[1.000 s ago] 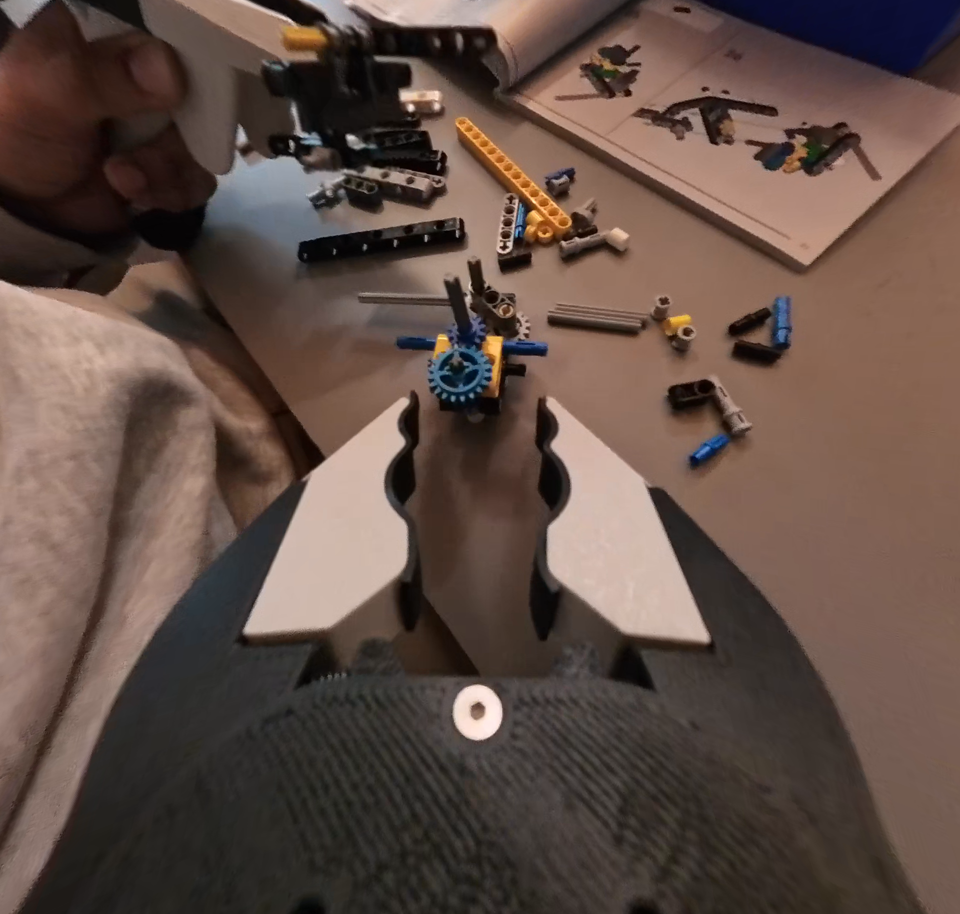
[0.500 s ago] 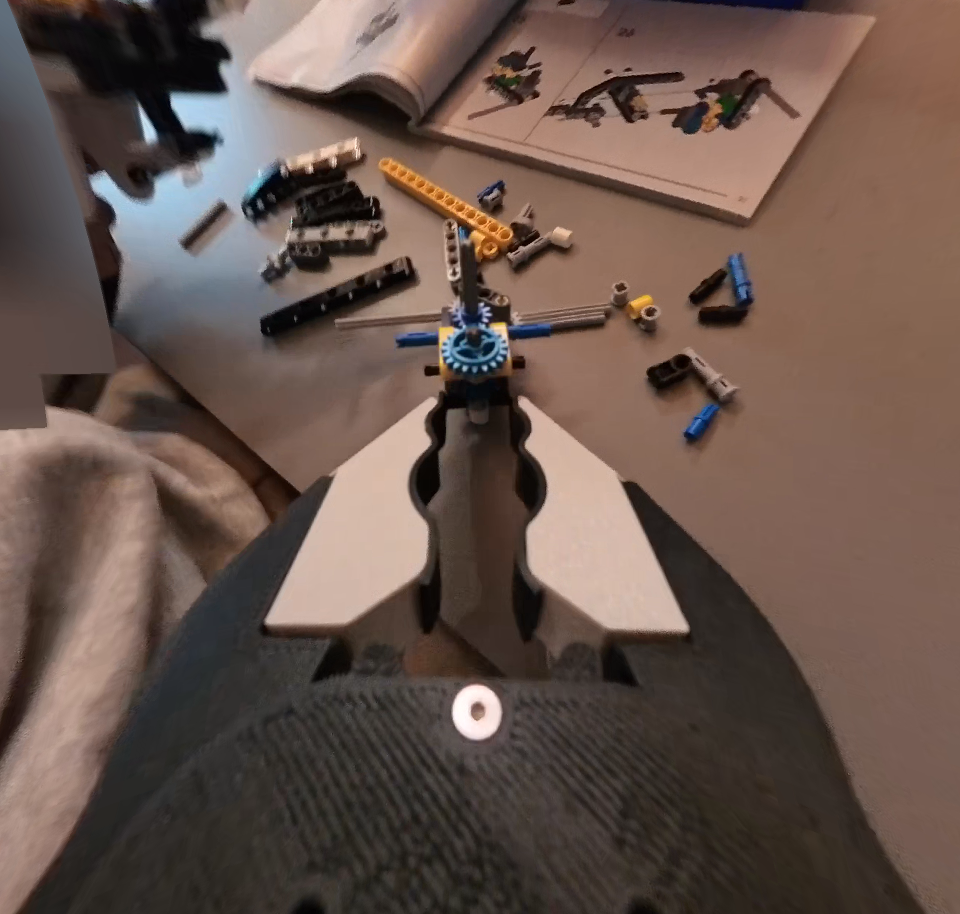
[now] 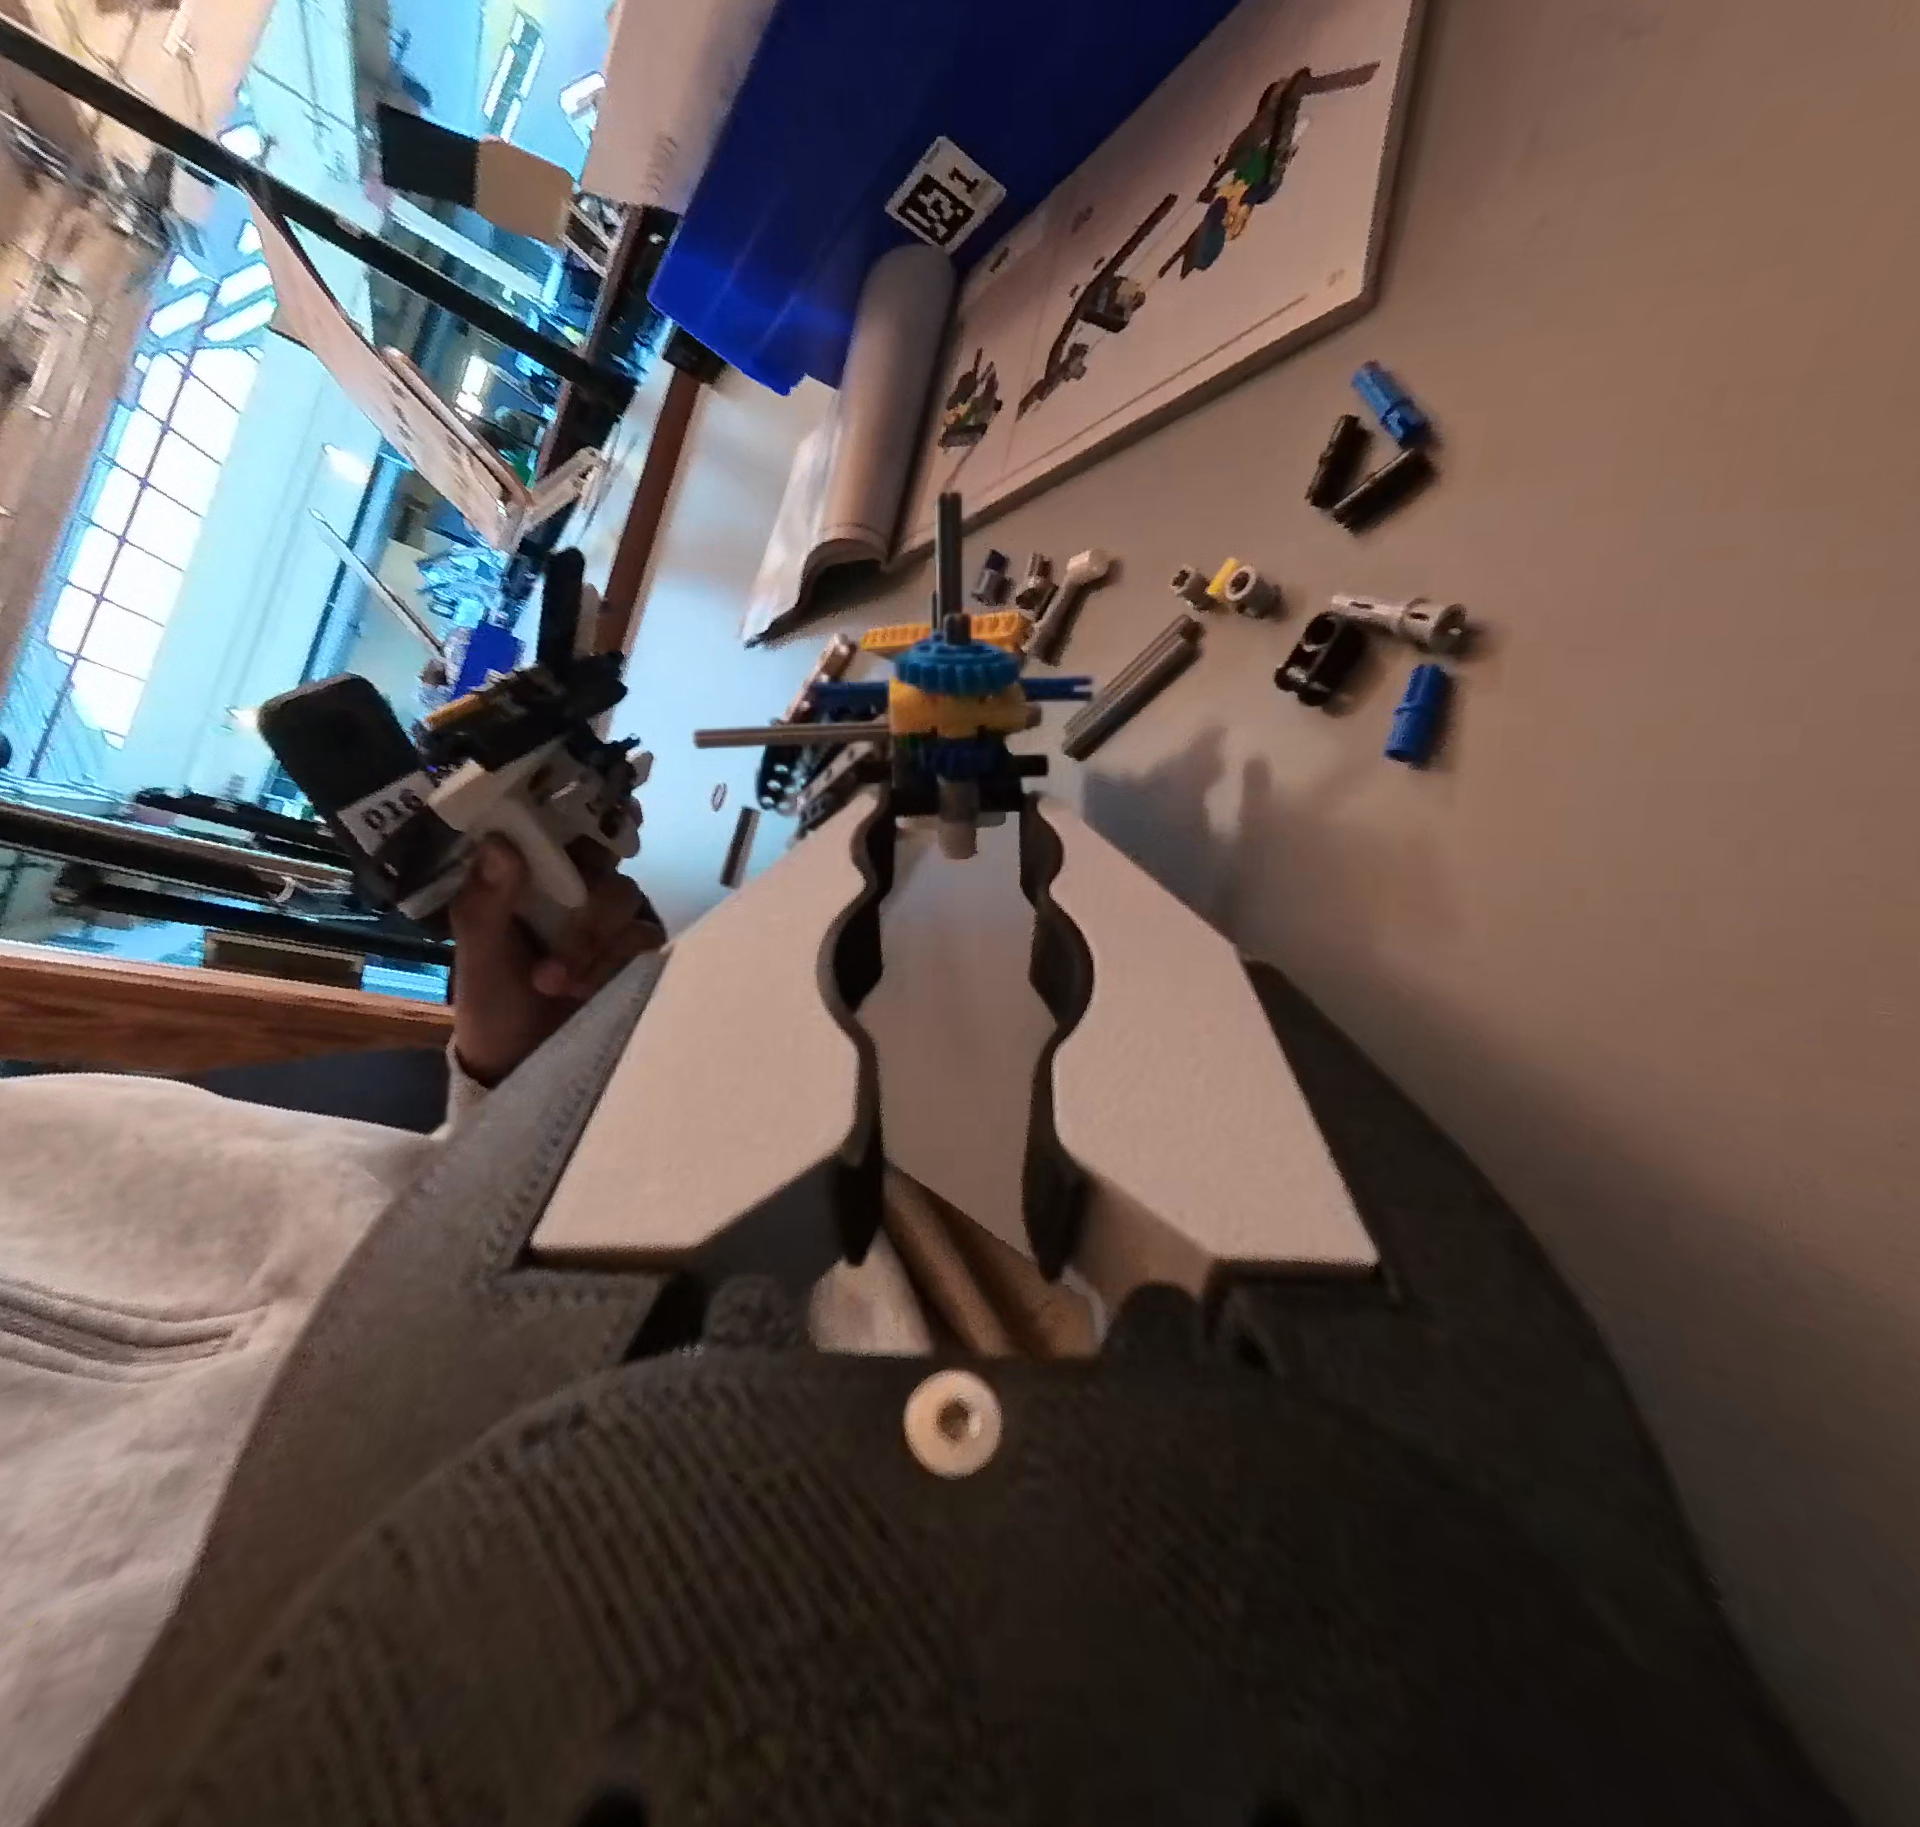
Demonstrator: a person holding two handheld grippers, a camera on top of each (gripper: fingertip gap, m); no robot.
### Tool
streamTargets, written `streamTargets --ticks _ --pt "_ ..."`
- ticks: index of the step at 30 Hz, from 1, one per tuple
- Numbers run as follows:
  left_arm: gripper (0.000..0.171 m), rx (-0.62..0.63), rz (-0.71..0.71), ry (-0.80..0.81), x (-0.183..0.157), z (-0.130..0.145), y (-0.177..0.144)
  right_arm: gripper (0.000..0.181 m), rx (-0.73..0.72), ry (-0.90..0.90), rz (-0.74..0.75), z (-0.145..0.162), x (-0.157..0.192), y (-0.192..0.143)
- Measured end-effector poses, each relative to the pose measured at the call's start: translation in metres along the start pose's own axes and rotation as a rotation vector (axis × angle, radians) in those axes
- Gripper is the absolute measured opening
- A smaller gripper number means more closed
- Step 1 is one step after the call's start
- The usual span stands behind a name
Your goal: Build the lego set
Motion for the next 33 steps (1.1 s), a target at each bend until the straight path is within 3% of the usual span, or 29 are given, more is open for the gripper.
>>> streamTargets --ticks 8,20,33 --pt "0.005 -0.001 0.0 -0.009 0.001 0.0 0.0 0.022 -0.039 0.07 -0.066 -0.006 0.003 -0.003" --pt "0.005 0.003 0.004 -0.014 0.001 0.001 0.001 0.021 -0.047 0.028 -0.094 -0.008 0.009 -0.003" --pt "0.005 0.007 0.007 -0.017 0.001 0.002 0.001 0.022 0.096 -0.335 0.132 -0.004 0.022 0.004"
Point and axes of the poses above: each gripper's, where its closed fingertips meet, y out along the fingers, z out of its underside, x = y × z across the jaws, the point moved 6 cm from there along -y, back along the fingers, and after that the axes turned 3 degrees about x, right-handed, at the moved point
